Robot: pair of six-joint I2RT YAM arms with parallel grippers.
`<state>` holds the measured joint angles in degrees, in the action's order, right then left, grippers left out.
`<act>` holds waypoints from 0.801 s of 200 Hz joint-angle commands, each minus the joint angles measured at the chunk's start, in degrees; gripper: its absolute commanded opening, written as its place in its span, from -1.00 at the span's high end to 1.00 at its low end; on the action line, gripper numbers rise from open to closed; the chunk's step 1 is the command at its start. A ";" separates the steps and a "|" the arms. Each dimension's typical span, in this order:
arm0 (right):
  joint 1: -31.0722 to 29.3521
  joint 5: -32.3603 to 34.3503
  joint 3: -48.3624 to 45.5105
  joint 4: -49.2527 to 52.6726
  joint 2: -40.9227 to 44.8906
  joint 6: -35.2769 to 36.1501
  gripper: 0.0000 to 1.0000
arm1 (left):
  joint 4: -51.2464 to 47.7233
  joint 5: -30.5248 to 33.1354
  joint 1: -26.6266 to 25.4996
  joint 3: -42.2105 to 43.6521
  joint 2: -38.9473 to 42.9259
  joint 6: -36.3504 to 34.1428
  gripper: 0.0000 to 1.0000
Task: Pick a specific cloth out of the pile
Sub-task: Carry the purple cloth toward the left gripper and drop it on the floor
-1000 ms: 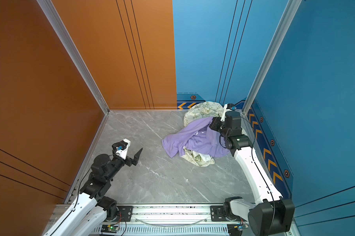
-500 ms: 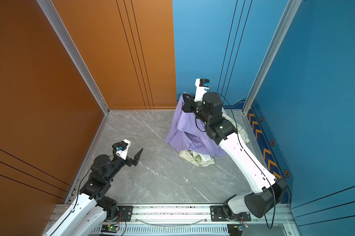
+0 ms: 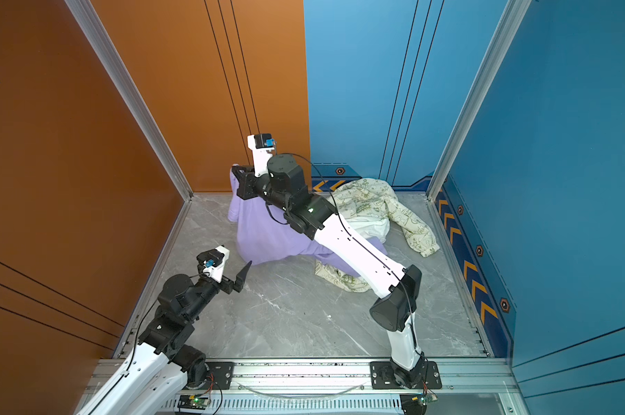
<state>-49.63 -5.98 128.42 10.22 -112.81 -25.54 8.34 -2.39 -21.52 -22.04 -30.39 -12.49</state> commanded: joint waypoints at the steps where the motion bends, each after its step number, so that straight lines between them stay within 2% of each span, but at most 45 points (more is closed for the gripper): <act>1: -0.03 -1.60 3.46 2.89 -1.53 2.04 1.00 | 0.59 3.17 -0.84 1.29 0.91 -0.70 -0.96; 16: -0.03 -0.14 3.28 8.31 -2.48 4.09 1.00 | 0.54 5.26 -1.31 1.35 1.11 -0.70 -0.96; 20: 0.03 0.45 3.20 10.11 -2.64 4.76 0.94 | 0.56 5.93 -1.47 1.40 1.13 -0.70 -0.96; 44: 0.12 3.80 1.85 20.67 -2.70 10.83 0.11 | 0.59 8.57 -1.85 1.47 0.95 -0.01 -0.96; 60: 0.60 6.66 -1.49 24.99 -0.93 13.05 -0.20 | 0.63 9.20 -2.01 1.47 0.63 0.43 -0.96; 88: 4.02 6.78 -11.55 25.11 5.50 12.16 -0.37 | 0.64 8.32 -2.73 1.21 -0.93 0.62 -0.96; 130: 8.96 6.50 -23.75 23.54 15.94 11.04 -0.45 | 0.59 2.81 -4.33 -0.42 -5.22 1.64 -0.96; 133: 10.75 6.48 -24.73 23.20 16.82 10.99 -0.45 | 0.55 2.27 -4.47 -0.67 -5.66 1.72 -0.96; 151: 13.11 6.37 -31.99 20.84 22.42 10.85 -0.47 | 0.46 0.14 -6.41 -2.22 -8.61 2.97 -0.96; 160: 14.32 6.12 -35.44 19.44 25.06 10.54 -0.56 | 0.47 0.47 -8.10 -3.47 -10.21 4.19 -0.96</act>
<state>-37.36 -0.69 99.59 33.10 -95.15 -14.94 8.19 1.37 -26.72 -21.93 -38.04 -11.11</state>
